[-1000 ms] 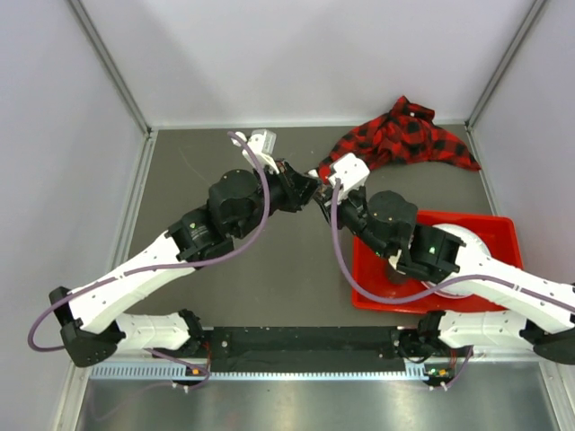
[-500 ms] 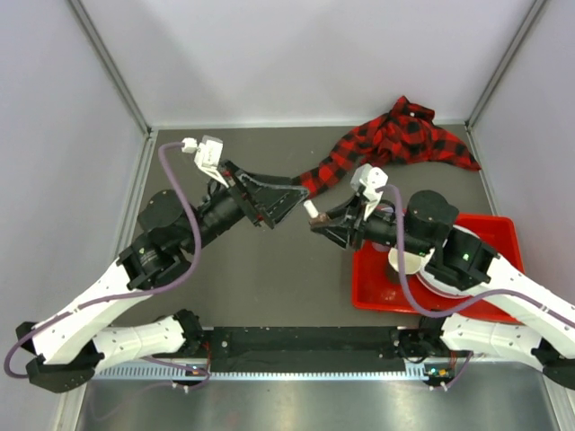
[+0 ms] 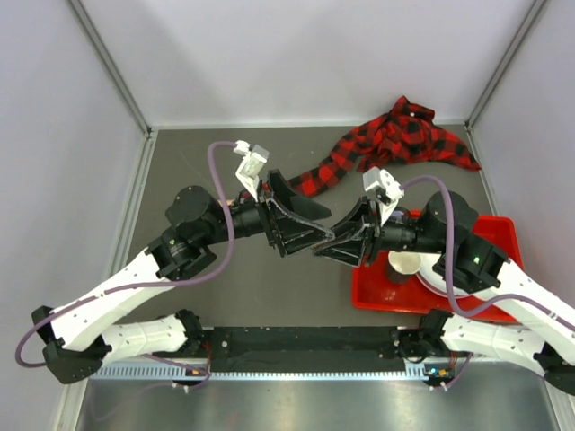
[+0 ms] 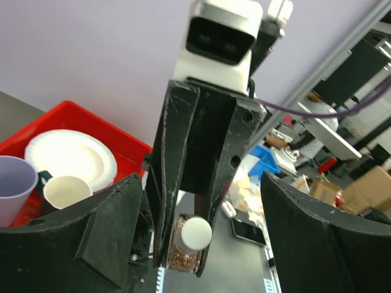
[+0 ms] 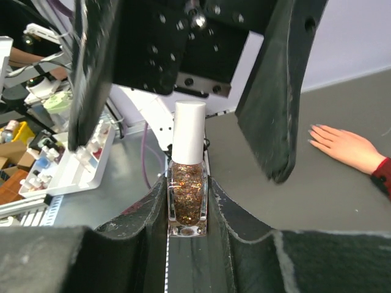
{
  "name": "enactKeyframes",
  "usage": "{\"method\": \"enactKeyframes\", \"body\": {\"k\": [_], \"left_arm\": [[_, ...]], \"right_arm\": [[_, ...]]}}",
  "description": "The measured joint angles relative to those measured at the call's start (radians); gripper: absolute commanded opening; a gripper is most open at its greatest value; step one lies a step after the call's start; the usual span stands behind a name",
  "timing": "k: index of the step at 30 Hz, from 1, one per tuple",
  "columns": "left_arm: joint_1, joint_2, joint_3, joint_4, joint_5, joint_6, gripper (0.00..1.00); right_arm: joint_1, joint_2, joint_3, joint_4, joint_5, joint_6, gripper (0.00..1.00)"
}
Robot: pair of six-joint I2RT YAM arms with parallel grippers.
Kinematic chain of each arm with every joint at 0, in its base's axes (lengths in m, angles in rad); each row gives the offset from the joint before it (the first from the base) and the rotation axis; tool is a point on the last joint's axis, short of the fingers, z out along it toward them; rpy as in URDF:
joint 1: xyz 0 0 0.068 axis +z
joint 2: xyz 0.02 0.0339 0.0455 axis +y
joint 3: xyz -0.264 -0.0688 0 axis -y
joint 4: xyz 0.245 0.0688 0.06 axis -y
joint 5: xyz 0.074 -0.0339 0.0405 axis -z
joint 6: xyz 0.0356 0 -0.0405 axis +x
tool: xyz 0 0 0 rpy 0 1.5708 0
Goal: Paint the nails
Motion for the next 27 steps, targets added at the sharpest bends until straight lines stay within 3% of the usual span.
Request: {"method": "enactKeyframes", "body": {"k": [4, 11, 15, 16, 18, 23, 27], "left_arm": [[0.0, 0.004, -0.023, 0.044, 0.066, -0.019, 0.74], [0.001, 0.004, -0.023, 0.063, 0.106, -0.009, 0.53], [0.006, 0.012, -0.008, 0.024, 0.087, 0.027, 0.28], [0.007, 0.018, 0.003, 0.01, 0.079, 0.039, 0.14], [0.008, 0.032, 0.031, -0.029, 0.055, 0.065, 0.0], [0.005, 0.066, 0.134, -0.154, -0.048, 0.127, 0.0], [0.0, 0.105, 0.21, -0.261, -0.225, 0.134, 0.0]], "right_arm": [[-0.005, -0.006, 0.0, 0.003, -0.005, 0.022, 0.0], [-0.039, -0.013, 0.001, 0.014, -0.019, 0.05, 0.0], [-0.063, -0.013, 0.006, 0.02, -0.052, 0.064, 0.0], [-0.067, -0.013, 0.007, 0.023, -0.058, 0.066, 0.0], [-0.077, -0.012, 0.015, 0.017, -0.057, 0.066, 0.0], [-0.09, 0.009, 0.051, 0.011, -0.003, 0.028, 0.0], [-0.08, 0.039, 0.089, -0.032, 0.145, -0.042, 0.0]]}}
